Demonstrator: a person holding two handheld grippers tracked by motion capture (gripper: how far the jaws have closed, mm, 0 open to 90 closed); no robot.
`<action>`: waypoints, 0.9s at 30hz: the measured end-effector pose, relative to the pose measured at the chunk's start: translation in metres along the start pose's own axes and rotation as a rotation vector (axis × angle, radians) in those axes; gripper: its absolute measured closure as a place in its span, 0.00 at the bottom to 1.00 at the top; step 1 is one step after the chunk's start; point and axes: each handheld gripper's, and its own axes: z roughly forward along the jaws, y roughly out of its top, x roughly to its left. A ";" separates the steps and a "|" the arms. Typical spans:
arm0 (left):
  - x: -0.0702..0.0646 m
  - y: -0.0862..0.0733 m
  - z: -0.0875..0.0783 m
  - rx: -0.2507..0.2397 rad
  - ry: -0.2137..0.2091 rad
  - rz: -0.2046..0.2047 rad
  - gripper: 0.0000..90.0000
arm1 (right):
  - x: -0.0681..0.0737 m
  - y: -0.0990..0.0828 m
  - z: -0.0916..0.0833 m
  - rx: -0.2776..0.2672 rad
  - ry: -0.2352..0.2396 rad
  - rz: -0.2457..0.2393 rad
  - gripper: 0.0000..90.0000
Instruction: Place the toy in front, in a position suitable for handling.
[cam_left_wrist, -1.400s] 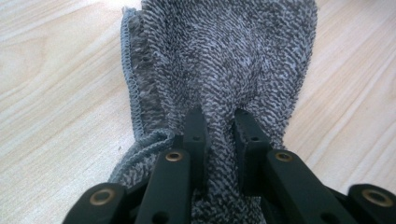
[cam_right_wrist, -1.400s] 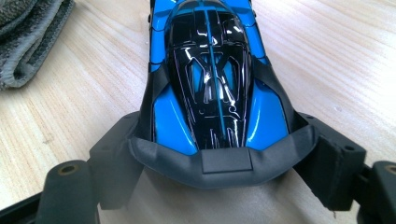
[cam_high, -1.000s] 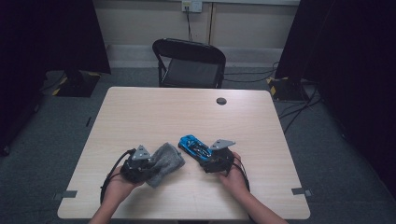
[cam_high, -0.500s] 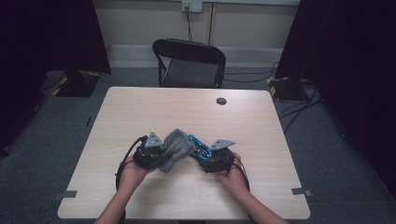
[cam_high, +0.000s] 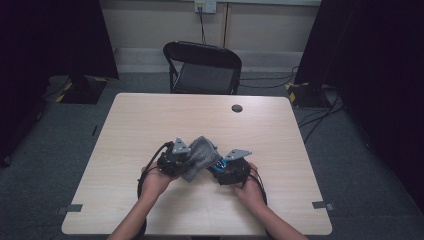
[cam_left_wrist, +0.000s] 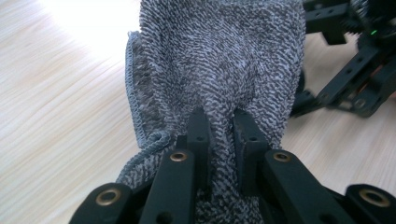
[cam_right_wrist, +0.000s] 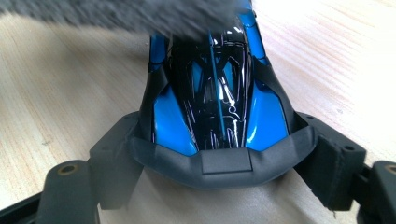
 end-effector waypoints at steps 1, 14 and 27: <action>-0.003 0.003 0.003 0.006 -0.004 0.006 0.89 | 0.000 0.000 0.000 0.000 0.000 0.000 0.26; -0.020 0.022 0.029 0.058 -0.095 0.015 0.89 | 0.000 0.000 0.000 -0.001 0.003 -0.005 0.26; -0.027 0.021 0.045 0.121 -0.089 0.049 0.89 | 0.000 0.000 0.000 -0.001 0.002 -0.005 0.26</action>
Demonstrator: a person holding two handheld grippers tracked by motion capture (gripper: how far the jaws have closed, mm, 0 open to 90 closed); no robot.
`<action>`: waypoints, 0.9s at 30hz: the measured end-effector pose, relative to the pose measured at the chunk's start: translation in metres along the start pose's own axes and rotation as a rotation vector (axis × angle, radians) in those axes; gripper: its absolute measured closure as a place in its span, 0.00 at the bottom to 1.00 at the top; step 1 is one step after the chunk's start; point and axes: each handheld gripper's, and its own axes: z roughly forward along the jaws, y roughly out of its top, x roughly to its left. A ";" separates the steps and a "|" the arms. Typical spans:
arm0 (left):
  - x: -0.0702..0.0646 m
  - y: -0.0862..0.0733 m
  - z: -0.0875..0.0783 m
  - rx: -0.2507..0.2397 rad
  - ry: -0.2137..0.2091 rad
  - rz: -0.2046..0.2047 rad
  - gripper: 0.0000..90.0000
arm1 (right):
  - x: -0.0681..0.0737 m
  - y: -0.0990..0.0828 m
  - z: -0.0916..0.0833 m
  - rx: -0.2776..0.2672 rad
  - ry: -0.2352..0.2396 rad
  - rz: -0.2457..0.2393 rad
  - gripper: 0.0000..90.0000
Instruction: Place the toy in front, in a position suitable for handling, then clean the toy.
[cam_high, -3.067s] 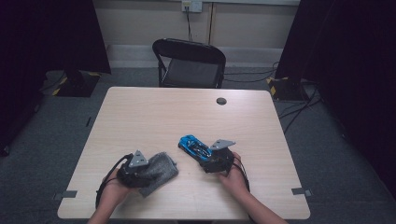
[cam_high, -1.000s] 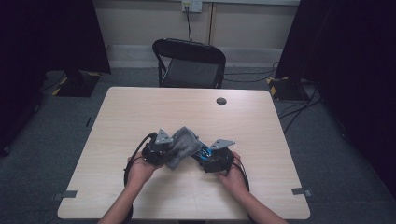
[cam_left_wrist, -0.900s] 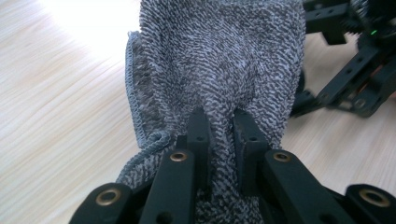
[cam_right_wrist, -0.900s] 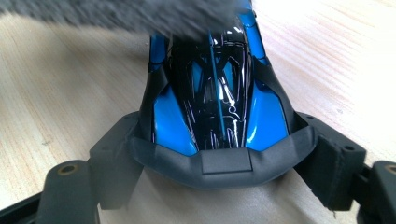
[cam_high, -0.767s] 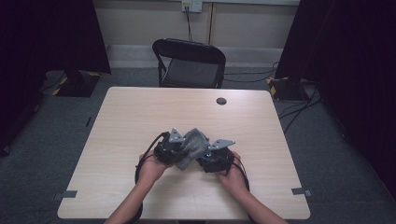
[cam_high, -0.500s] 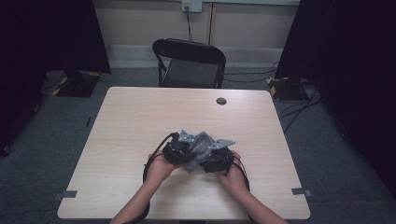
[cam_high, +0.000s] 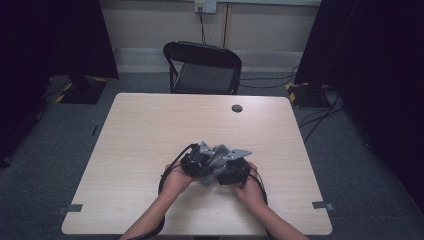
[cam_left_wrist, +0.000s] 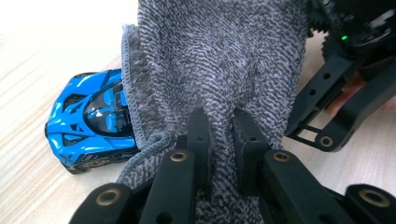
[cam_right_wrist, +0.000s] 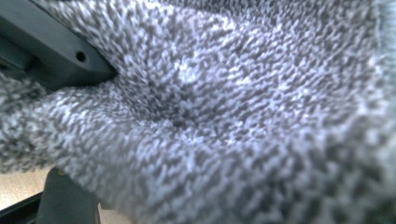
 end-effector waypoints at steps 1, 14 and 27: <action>0.000 0.000 0.000 0.003 0.003 0.002 0.89 | 0.000 0.000 0.000 0.000 0.000 0.000 0.26; 0.011 0.003 0.001 0.034 0.055 -0.022 0.89 | 0.000 0.000 0.000 0.001 0.001 0.000 0.26; 0.036 0.005 -0.004 0.049 0.091 -0.078 0.89 | 0.000 0.000 0.000 0.001 0.004 -0.003 0.26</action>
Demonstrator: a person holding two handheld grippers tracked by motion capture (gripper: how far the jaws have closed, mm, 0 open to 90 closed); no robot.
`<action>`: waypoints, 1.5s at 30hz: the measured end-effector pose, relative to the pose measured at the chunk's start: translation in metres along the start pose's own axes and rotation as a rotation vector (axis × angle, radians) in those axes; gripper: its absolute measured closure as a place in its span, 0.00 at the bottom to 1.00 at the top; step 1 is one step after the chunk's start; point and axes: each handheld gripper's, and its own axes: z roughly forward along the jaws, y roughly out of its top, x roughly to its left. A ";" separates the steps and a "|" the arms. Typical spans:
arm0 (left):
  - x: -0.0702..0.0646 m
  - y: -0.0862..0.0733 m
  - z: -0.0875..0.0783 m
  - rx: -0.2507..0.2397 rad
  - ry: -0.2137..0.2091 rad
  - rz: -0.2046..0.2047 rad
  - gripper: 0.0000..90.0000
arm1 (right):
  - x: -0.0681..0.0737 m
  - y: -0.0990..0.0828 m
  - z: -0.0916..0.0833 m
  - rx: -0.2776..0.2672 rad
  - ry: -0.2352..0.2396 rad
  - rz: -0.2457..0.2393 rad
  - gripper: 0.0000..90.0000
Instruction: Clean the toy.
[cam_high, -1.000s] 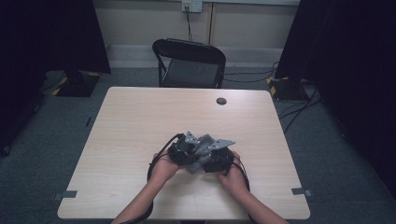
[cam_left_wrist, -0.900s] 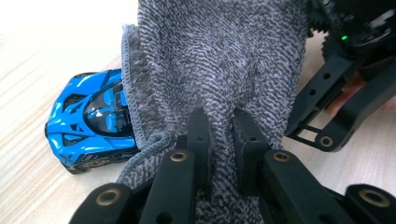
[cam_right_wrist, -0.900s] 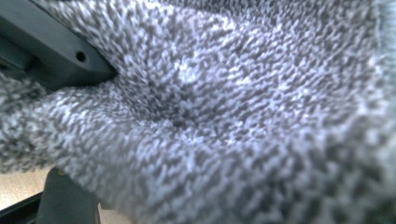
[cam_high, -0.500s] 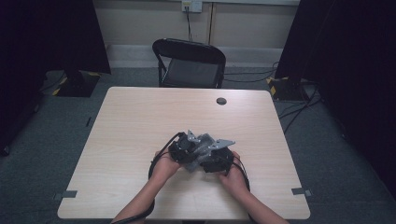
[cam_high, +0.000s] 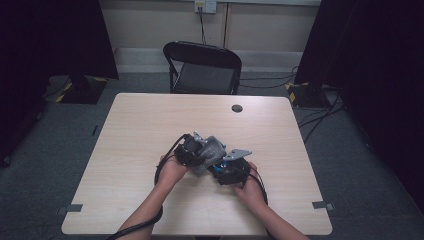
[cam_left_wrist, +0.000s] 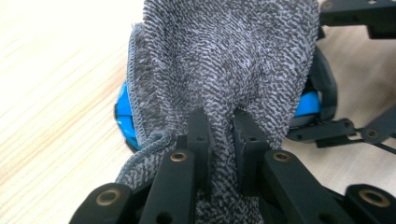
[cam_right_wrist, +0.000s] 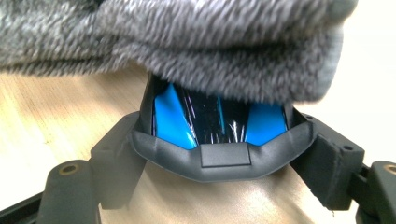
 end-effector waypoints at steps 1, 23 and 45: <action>0.002 0.000 0.000 0.003 0.002 -0.008 0.89 | 0.000 0.000 0.000 0.000 0.000 0.000 0.26; 0.022 0.001 0.006 0.009 -0.001 -0.059 0.89 | 0.000 0.000 0.000 0.001 0.001 0.000 0.26; 0.047 0.004 0.014 0.033 0.041 -0.116 0.89 | 0.000 0.000 0.000 -0.001 -0.001 0.000 0.26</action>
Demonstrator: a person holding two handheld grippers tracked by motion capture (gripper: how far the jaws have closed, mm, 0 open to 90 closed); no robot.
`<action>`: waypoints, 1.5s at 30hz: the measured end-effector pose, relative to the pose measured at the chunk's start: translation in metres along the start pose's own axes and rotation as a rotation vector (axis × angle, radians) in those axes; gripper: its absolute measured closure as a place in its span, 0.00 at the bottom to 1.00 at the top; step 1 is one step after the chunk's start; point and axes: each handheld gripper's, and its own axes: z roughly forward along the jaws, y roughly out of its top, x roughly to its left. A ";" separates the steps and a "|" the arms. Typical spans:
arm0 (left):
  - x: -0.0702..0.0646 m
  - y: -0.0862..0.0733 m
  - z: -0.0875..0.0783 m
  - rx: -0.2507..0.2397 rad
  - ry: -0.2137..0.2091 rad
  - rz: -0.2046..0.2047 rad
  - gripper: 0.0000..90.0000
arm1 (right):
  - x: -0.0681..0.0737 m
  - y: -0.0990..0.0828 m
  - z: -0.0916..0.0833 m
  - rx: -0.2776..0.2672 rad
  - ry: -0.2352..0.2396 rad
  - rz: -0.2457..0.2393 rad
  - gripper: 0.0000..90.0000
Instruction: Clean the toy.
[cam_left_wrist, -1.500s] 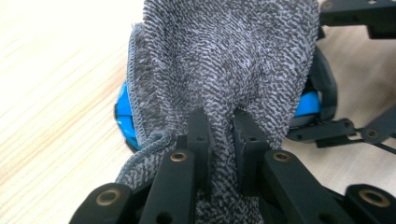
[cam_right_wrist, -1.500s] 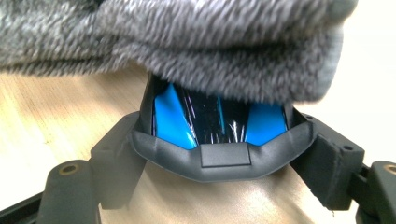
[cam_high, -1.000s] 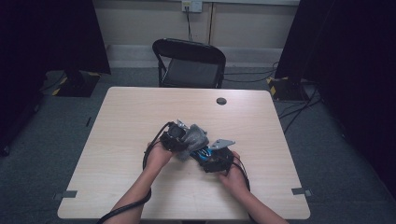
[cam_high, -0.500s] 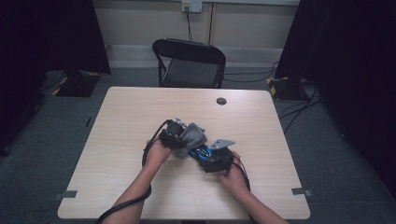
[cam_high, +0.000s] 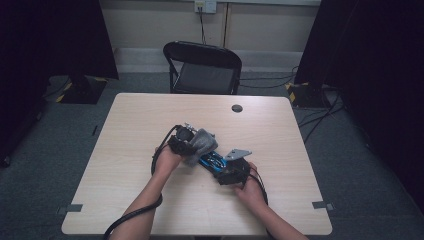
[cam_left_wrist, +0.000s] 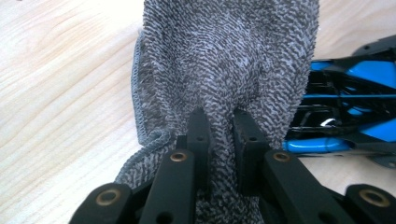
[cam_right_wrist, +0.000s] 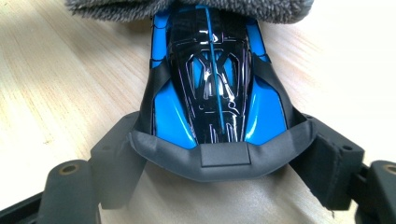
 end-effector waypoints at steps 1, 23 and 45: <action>0.002 0.000 0.000 0.002 0.002 -0.003 0.89 | 0.000 0.000 0.000 0.000 0.000 0.000 0.26; 0.022 -0.014 0.008 -0.016 0.065 -0.081 0.88 | 0.000 0.000 0.000 0.000 0.000 -0.001 0.26; 0.020 -0.015 -0.012 -0.101 0.062 -0.028 0.88 | 0.000 0.000 0.000 0.000 0.001 0.000 0.26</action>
